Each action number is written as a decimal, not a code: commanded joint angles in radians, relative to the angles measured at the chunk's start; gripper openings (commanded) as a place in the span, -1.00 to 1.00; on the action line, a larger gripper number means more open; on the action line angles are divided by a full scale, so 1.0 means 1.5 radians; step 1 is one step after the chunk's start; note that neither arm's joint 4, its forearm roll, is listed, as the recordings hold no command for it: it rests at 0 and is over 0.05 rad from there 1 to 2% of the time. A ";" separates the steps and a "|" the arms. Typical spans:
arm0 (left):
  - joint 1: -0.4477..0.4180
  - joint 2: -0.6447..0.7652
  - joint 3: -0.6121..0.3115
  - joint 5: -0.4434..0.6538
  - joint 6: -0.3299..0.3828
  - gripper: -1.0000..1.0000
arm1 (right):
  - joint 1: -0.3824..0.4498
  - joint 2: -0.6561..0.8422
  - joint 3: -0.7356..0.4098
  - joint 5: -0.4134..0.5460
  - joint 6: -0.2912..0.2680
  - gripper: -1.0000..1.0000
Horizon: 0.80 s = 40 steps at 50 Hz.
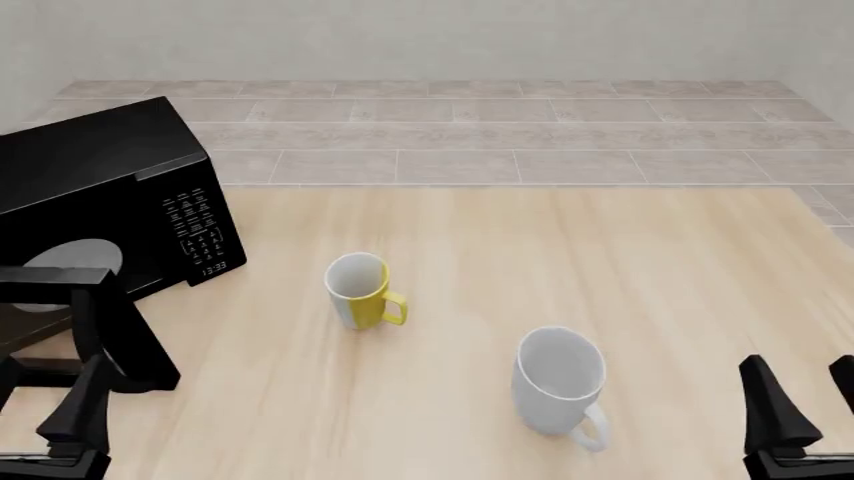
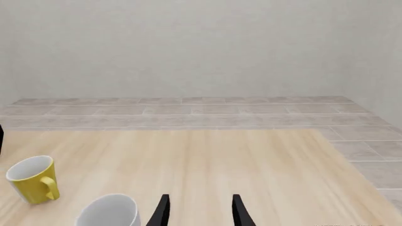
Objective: Close the microwave.
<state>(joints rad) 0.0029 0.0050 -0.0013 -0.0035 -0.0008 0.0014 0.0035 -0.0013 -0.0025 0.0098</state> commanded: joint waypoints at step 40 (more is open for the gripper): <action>0.042 0.615 -0.042 -0.404 0.023 1.00 | 0.029 0.002 0.001 0.001 0.026 1.00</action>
<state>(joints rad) 0.0361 0.7874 -0.0361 -0.5415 0.0080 0.0398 0.0117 -0.0003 -0.0011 0.0428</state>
